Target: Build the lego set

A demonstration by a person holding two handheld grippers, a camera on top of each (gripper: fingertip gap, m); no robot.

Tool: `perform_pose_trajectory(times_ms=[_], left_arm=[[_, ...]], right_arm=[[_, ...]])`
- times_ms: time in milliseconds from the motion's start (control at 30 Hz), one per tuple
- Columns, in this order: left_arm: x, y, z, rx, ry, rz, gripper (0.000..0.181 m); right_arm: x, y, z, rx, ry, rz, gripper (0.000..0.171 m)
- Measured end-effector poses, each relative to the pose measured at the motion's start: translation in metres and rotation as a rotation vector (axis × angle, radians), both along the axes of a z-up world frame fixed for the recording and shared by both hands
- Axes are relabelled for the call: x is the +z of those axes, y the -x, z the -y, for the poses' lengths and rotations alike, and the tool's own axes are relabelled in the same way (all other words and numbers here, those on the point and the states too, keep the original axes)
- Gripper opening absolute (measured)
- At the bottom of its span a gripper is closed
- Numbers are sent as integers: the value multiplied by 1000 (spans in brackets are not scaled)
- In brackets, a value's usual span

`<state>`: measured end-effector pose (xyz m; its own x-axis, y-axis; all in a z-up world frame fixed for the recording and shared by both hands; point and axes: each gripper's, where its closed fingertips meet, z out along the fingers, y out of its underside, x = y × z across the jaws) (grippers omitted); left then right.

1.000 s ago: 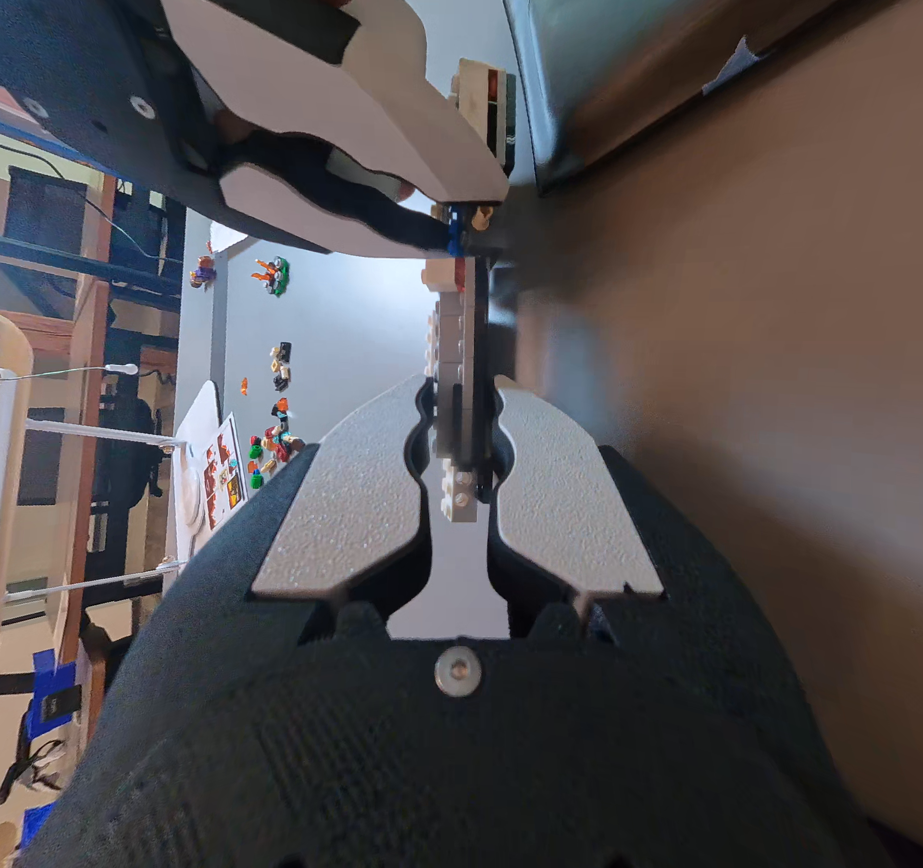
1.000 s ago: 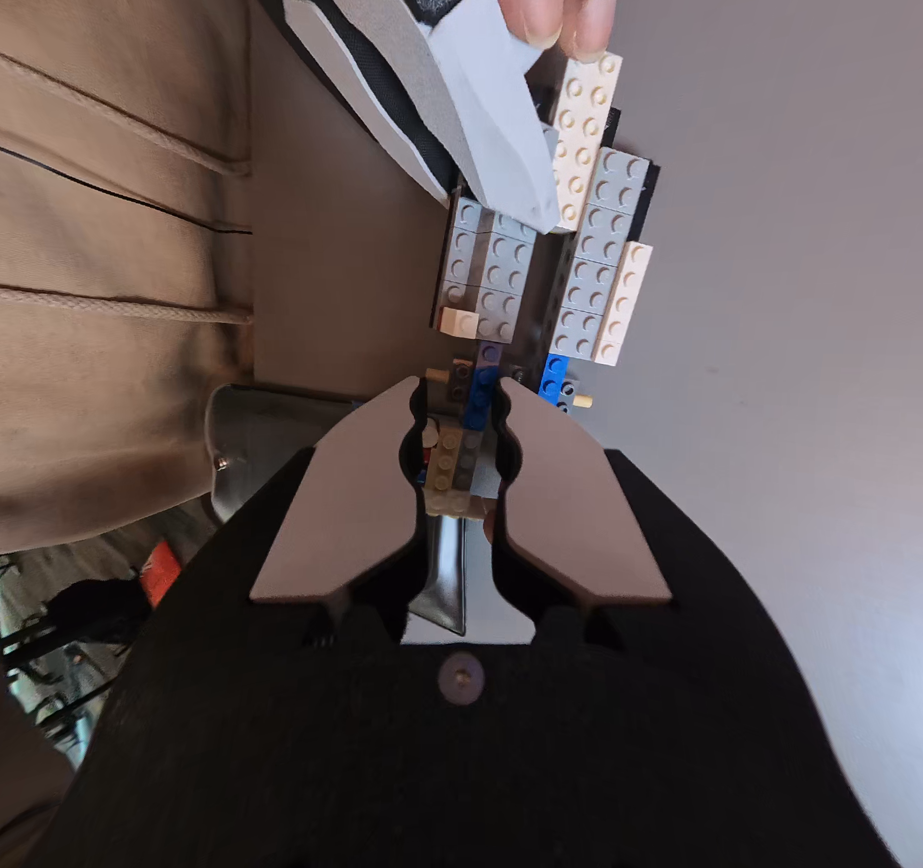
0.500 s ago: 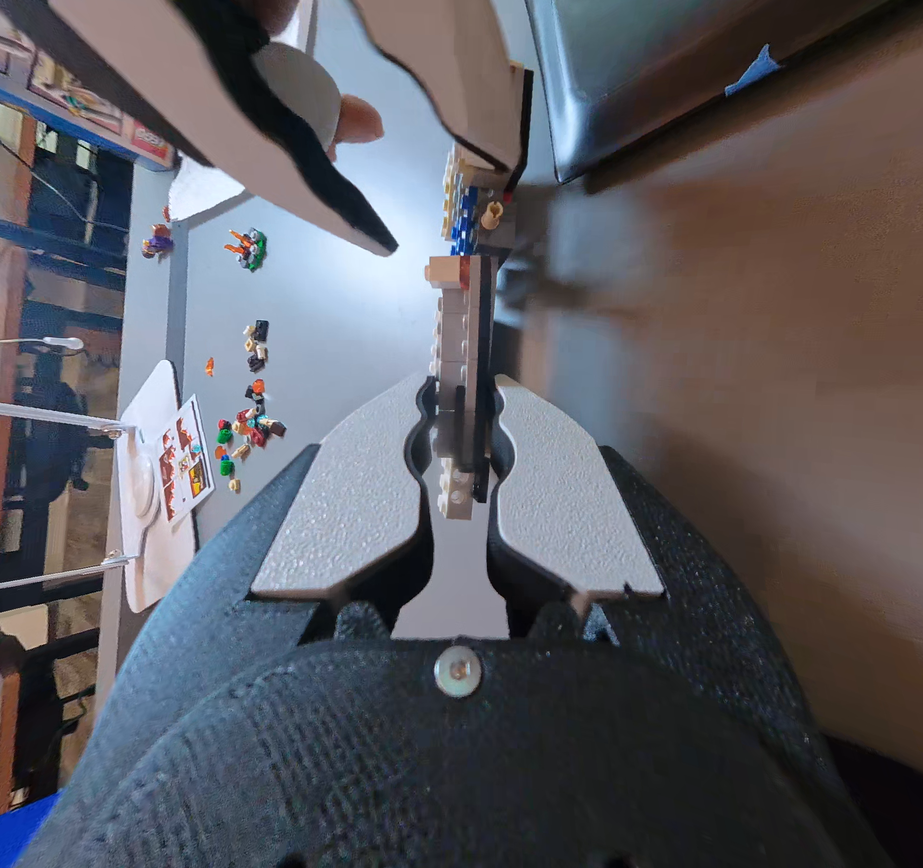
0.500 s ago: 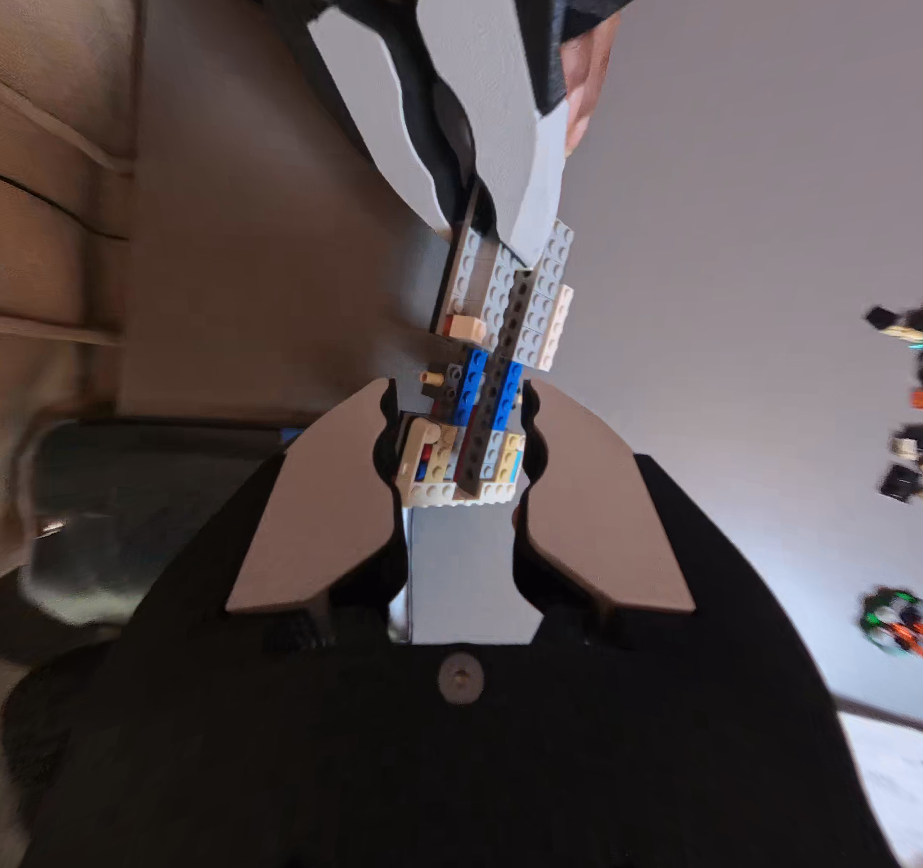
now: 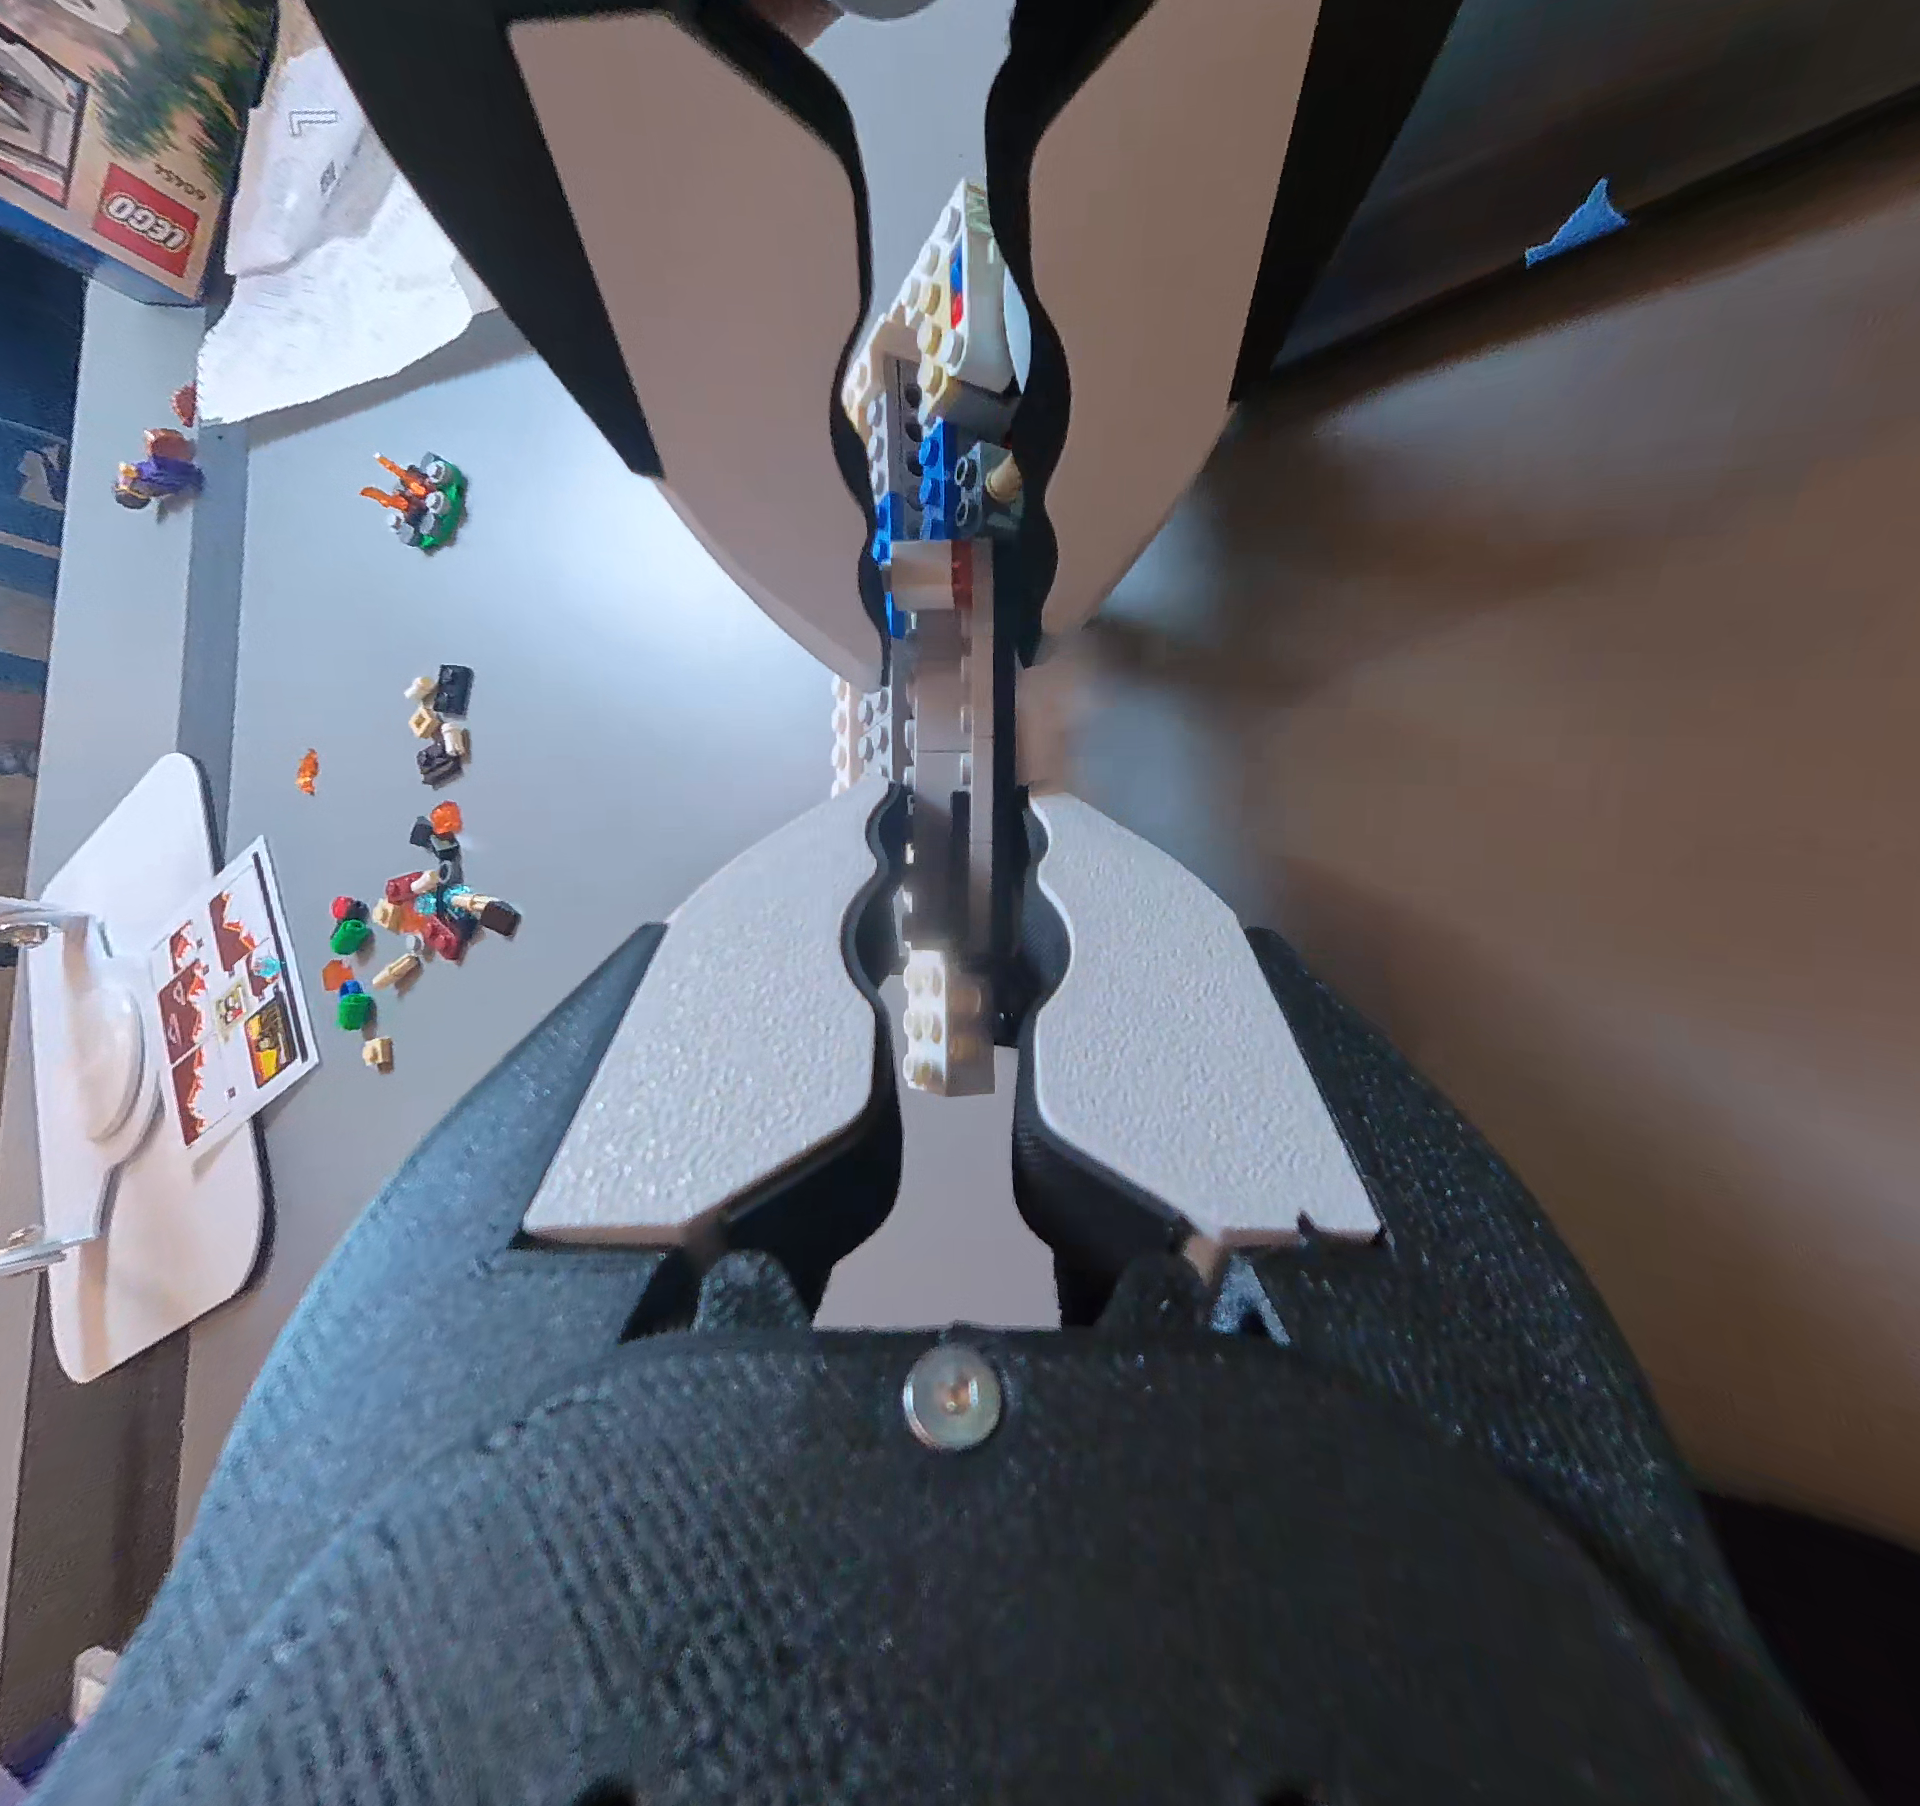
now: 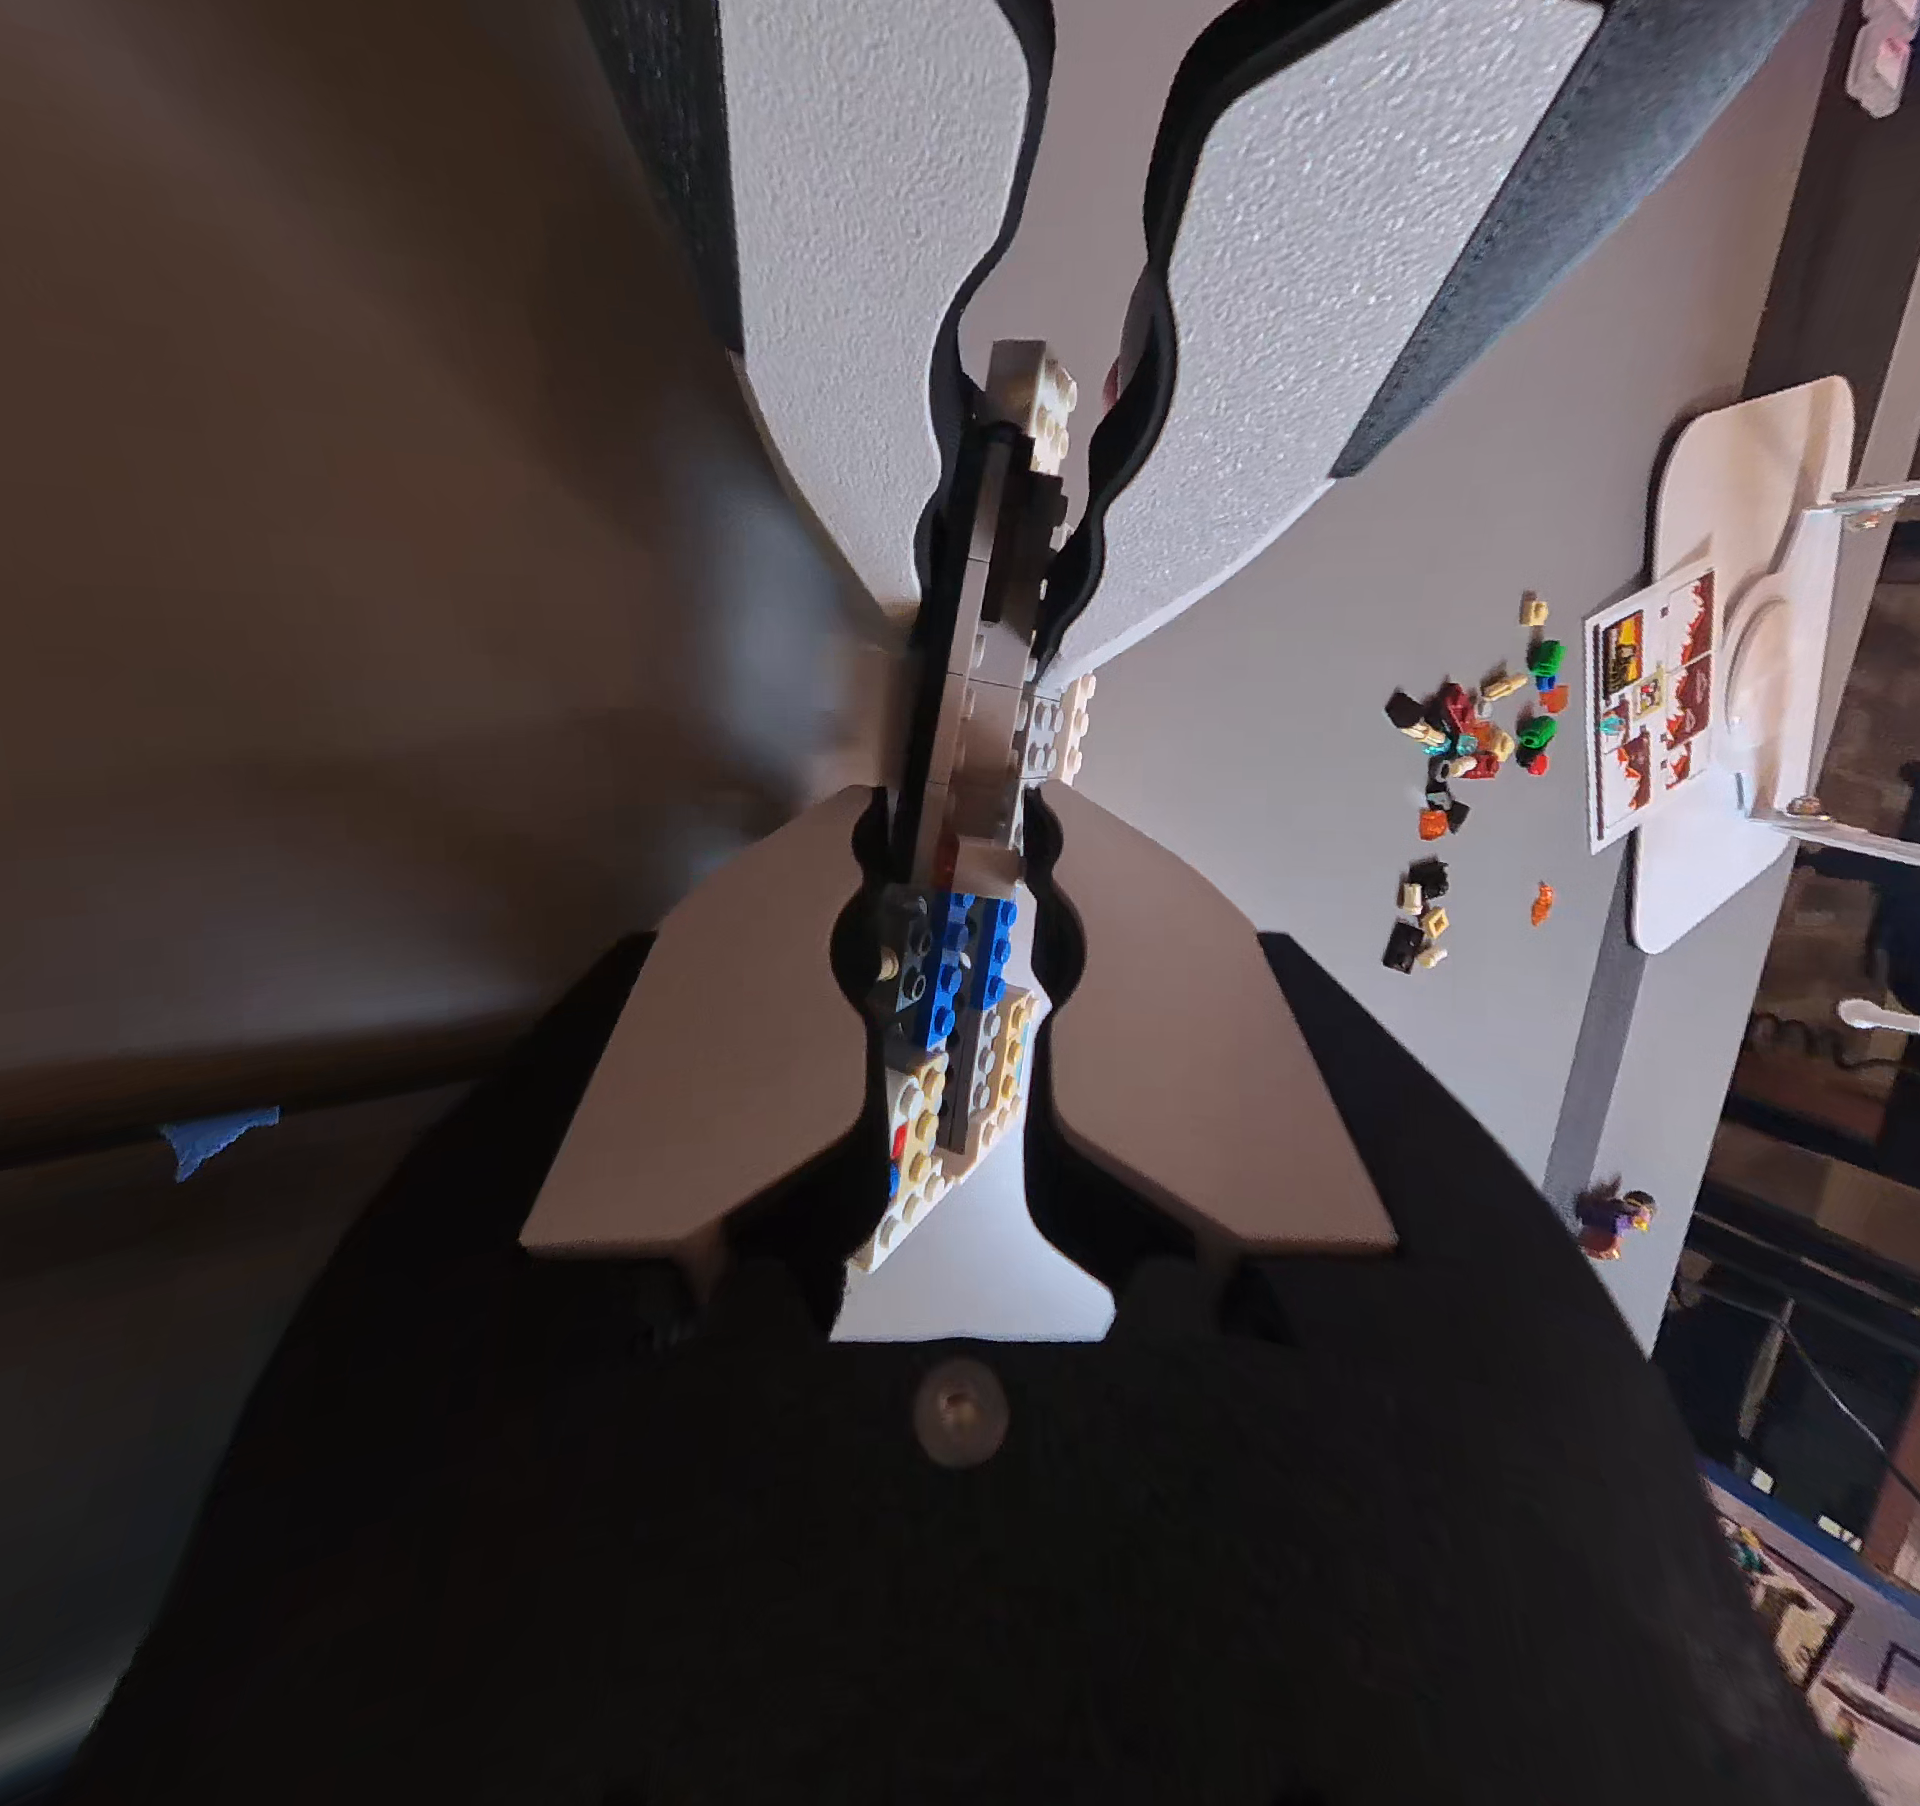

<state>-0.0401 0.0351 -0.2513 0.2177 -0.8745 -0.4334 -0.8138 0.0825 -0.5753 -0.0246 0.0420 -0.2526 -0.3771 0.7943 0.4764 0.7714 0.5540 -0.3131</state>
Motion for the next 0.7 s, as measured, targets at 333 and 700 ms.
perform_pose_trajectory(times_ms=[333, 700], left_arm=[[6, 1, -5, -5, -67, 60, 24], [9, 7, -9, 0, -119, 77, 33]], right_arm=[[6, 3, -2, -31, 191, -6, 24], [15, 9, -6, 8, 285, 32, 24]])
